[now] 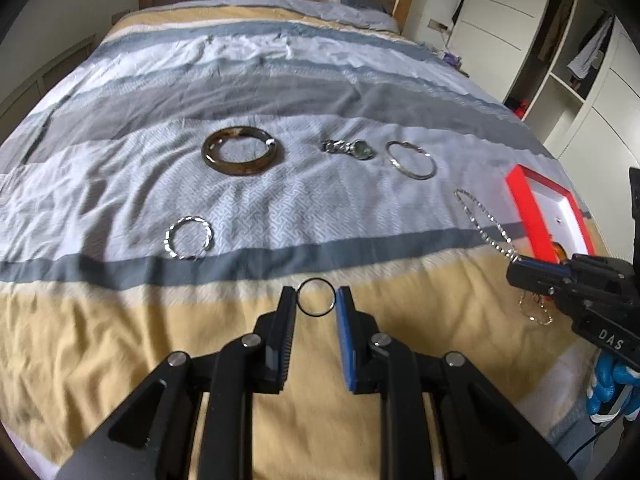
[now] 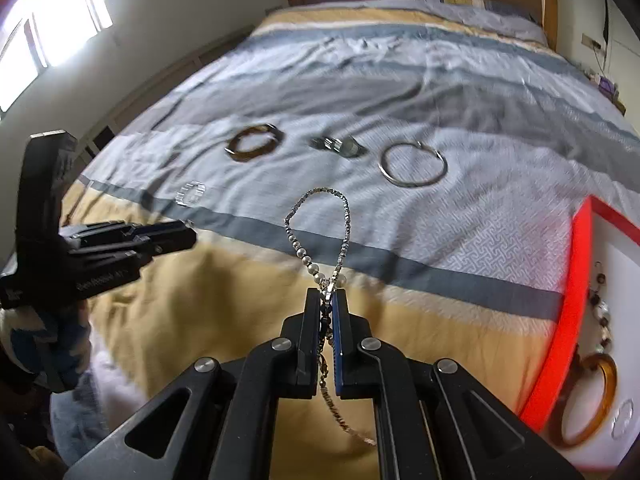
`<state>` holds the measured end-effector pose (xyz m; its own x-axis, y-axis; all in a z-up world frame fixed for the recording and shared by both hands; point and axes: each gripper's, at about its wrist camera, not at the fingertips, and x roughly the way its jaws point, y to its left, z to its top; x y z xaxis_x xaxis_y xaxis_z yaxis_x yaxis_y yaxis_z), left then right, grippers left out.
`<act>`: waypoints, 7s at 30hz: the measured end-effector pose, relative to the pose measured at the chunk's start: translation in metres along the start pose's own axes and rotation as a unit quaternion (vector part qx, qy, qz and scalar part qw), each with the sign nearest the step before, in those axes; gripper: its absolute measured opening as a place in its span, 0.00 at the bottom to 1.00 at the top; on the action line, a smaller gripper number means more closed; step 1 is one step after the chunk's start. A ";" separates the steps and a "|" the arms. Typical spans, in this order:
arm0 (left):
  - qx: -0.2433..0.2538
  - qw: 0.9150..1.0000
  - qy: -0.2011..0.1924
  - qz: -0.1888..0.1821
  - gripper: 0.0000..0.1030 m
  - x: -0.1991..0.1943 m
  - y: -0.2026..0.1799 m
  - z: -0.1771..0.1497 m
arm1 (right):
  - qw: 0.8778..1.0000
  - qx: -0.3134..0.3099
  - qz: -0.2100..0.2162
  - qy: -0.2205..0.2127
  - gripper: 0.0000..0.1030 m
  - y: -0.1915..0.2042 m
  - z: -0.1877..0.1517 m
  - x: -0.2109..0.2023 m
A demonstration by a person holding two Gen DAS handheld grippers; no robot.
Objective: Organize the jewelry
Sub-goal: 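Carry ring and chain into the red box and open both tools, then move both open tools back toward the remaining jewelry on the duvet, then grasp the twisted silver ring with the left tool while the right tool grasps the silver bangle, then carry twisted ring and silver bangle into the red box and open both tools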
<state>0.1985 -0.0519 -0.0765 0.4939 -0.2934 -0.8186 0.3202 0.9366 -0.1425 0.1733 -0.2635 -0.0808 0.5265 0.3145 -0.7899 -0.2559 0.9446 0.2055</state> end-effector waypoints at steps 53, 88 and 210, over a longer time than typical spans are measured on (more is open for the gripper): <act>0.195 0.976 -0.028 -0.094 0.18 0.063 -0.319 0.094 | 0.971 0.135 -0.166 -0.102 0.05 -0.268 -0.025 -0.138; 0.210 0.976 0.007 -0.062 0.19 0.152 -0.338 0.074 | 0.982 0.100 -0.157 -0.017 0.30 -0.305 -0.036 -0.058; 0.088 0.996 -0.027 -0.010 0.04 -0.057 -0.085 -0.001 | 0.987 0.121 0.001 -0.110 0.04 -0.059 -0.033 -0.106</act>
<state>0.1426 -0.1145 -0.0188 0.5276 -0.3255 -0.7847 0.4650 0.8836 -0.0539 0.1061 -0.3556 -0.0280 0.6959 0.3040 -0.6506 -0.0706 0.9306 0.3592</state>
